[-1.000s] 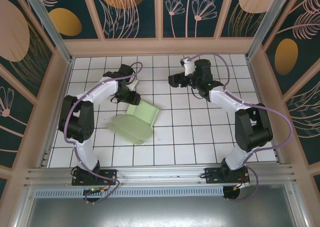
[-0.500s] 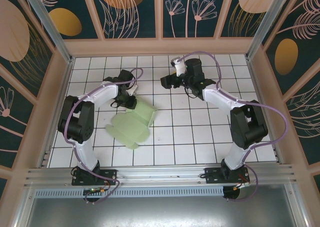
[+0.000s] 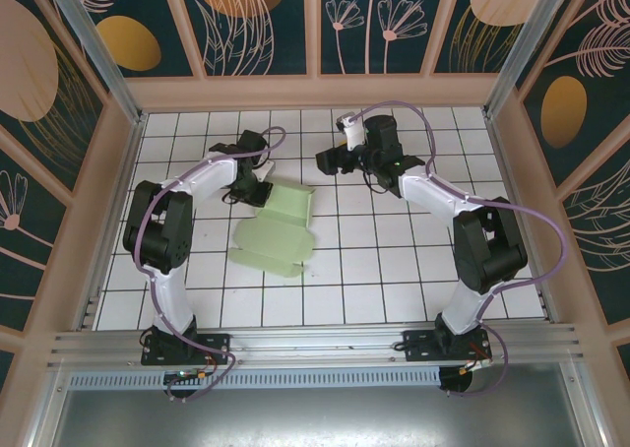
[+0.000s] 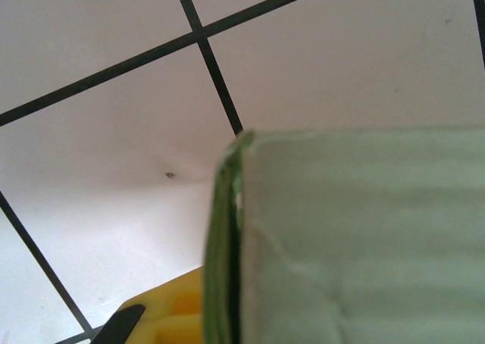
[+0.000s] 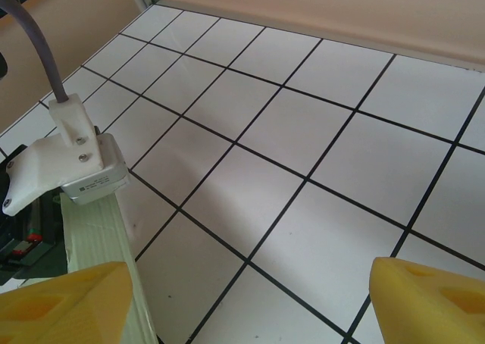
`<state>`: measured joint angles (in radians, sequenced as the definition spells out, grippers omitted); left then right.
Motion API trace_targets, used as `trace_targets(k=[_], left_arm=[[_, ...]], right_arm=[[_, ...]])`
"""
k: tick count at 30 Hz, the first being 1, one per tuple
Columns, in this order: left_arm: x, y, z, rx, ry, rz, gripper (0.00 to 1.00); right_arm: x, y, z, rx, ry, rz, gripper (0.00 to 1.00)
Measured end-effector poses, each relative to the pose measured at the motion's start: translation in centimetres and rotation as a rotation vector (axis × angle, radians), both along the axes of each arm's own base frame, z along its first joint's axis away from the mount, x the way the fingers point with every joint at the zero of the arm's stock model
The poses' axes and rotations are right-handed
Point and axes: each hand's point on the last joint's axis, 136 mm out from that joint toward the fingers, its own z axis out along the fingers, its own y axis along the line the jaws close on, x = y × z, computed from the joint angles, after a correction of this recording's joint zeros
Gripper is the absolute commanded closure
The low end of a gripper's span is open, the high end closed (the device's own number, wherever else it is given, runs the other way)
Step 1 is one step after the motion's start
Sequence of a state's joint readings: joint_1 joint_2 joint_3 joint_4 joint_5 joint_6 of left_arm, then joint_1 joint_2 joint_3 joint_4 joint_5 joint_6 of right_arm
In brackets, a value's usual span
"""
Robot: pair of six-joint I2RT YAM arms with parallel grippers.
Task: Fold the paper box
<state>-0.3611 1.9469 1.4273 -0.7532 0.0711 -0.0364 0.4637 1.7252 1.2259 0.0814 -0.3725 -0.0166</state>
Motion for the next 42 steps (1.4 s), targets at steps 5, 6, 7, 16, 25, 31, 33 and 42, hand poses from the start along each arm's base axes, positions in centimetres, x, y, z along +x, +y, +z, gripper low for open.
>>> trace_targets(k=[5, 6, 7, 16, 25, 31, 33, 42], left_arm=[[-1.6, 0.4, -0.1, 0.018, 0.064, -0.027, 1.0], [-2.1, 0.6, -0.2, 0.025, 0.086, -0.032, 1.0], [-2.7, 0.8, -0.2, 0.034, 0.111, -0.035, 1.0], [-7.2, 2.7, -1.3, 0.133, 0.341, -0.055, 1.0], [-6.1, 2.4, -1.6, 0.172, 0.439, -0.084, 1.0], [-5.4, 2.2, -1.7, 0.182, 0.466, -0.091, 1.0], [-5.4, 2.2, -1.8, 0.183, 0.471, -0.092, 1.0], [-5.4, 2.1, -1.8, 0.181, 0.475, -0.099, 1.0]], right_arm=[[-0.1, 0.0, 0.1, 0.012, 0.008, 0.006, 0.18], [0.0, 0.0, 0.1, 0.015, 0.011, 0.006, 0.18], [0.0, -0.1, 0.1, 0.02, 0.013, 0.004, 0.18], [0.1, -0.3, 0.2, 0.042, 0.022, 0.007, 0.18], [0.0, -0.4, 0.2, 0.05, 0.021, 0.025, 0.18], [-2.6, 1.5, -1.5, 0.01, -0.017, 0.167, 0.2], [-4.4, 2.9, -2.9, -0.032, -0.034, 0.225, 0.23], [-9.8, 8.3, -5.4, -0.191, -0.207, 0.378, 0.36]])
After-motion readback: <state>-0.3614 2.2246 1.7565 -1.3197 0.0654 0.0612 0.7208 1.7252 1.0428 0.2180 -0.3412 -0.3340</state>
